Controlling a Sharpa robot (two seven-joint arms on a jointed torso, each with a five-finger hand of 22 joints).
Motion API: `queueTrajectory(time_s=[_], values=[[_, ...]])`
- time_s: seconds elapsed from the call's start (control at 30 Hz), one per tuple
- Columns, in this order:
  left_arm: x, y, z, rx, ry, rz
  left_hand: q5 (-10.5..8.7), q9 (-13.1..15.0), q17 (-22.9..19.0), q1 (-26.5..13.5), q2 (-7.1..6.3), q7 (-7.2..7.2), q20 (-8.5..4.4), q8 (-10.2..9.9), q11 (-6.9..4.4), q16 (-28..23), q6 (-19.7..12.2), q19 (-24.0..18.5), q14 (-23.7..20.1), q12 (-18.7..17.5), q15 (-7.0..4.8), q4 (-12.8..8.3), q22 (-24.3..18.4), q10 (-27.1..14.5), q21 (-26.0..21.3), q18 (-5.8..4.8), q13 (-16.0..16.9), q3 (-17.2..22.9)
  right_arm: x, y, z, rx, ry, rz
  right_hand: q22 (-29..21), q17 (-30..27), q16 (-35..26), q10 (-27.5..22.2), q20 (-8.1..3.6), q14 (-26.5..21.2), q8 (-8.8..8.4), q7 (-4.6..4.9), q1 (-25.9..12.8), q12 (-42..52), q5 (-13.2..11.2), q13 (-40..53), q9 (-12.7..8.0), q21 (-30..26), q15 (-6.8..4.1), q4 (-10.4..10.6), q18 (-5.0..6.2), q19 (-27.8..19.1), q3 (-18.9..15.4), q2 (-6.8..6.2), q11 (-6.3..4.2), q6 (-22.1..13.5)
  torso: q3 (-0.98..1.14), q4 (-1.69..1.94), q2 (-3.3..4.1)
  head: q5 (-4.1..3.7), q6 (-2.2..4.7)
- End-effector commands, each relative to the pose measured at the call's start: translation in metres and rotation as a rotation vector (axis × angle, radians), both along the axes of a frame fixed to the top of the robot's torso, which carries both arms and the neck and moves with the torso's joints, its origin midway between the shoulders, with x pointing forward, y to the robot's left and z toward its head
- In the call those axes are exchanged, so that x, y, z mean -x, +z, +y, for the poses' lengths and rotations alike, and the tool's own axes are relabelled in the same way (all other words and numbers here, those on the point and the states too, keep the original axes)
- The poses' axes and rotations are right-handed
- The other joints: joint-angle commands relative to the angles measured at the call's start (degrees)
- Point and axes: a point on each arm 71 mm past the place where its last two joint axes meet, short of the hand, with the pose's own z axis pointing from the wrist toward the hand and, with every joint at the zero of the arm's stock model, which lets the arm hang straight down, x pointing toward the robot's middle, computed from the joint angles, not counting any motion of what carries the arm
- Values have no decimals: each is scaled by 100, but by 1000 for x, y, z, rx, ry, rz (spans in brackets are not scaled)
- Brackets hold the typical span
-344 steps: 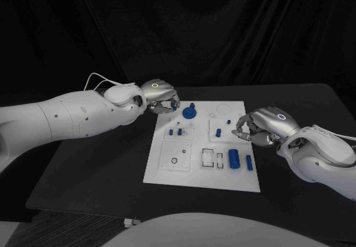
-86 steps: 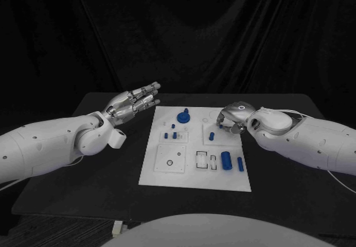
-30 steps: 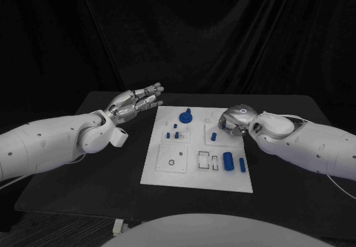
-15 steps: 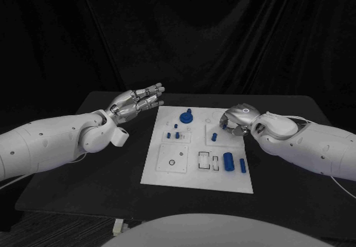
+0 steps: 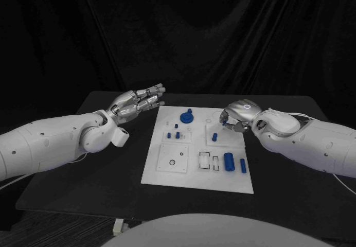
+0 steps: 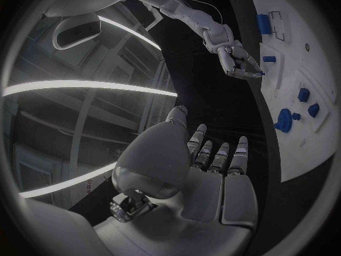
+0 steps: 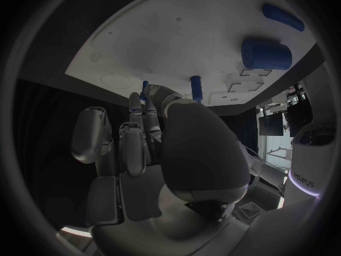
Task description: Assemble the parts on the task board
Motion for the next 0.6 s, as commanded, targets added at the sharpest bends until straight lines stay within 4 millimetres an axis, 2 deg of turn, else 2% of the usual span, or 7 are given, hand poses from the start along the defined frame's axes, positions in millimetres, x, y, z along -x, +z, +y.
queueTrajectory(time_s=[0.03, 0.2, 0.37, 0.47, 0.6], values=[[1, 8, 0, 91, -9, -77, 114, 21, 54, 53, 4, 43, 19, 62, 82, 83, 9, 90, 76, 85, 16, -56, 65, -5, 83, -129, -10, 37, 0, 7, 0, -20, -5, -28, 989, 77, -80, 168, 58, 184, 129, 36, 10, 88, -70, 33, 110, -48, 22, -35, 217, -20, -6, 159, -65, 123, -2, 6, -1, 18, -1], [1, 7, 0, 89, -8, -74, 111, 17, 54, 54, 7, 50, 20, 56, 92, 86, -28, 93, 78, 91, 19, -59, 63, 0, 83, -131, -9, 41, 5, 23, 5, -35, 7, -37, 987, 62, -87, 203, 64, 181, 131, 44, 0, 84, -91, 27, 110, -53, 35, -33, 218, -22, -17, 147, -61, 143, 2, 2, 2, 63, -1], [1, 6, 0, 86, -9, -70, 111, 13, 53, 55, 8, 42, 19, 50, 87, 86, -55, 90, 76, 89, 19, -61, 54, 0, 81, -131, -9, 43, 15, 44, 19, -60, 42, -47, 987, 58, -89, 219, 71, 180, 127, 50, -5, 73, -127, 19, 108, -54, 43, -31, 218, -22, -24, 141, -55, 152, 2, 2, 1, 93, -1], [1, 6, 0, 85, -11, -67, 112, 11, 53, 58, 13, 28, 16, 45, 79, 85, -68, 87, 74, 91, 16, -63, 46, 0, 78, -132, -9, 48, 28, 59, 38, -87, 95, -48, 982, 55, -91, 224, 75, 180, 119, 53, -4, 61, -154, 11, 104, -70, 47, -33, 221, -28, -26, 136, -51, 149, 2, 0, 1, 113, -1], [1, 5, -1, 84, -13, -64, 111, 10, 53, 61, 16, 11, 15, 41, 69, 86, -82, 88, 74, 88, 15, -66, 46, -1, 78, -133, -10, 52, 42, 66, 61, -99, 164, -40, 981, 61, -87, 225, 77, 182, 115, 54, -1, 57, -158, 9, 102, -73, 48, -37, 222, -29, -27, 132, -51, 146, 2, -1, 1, 111, -1]])
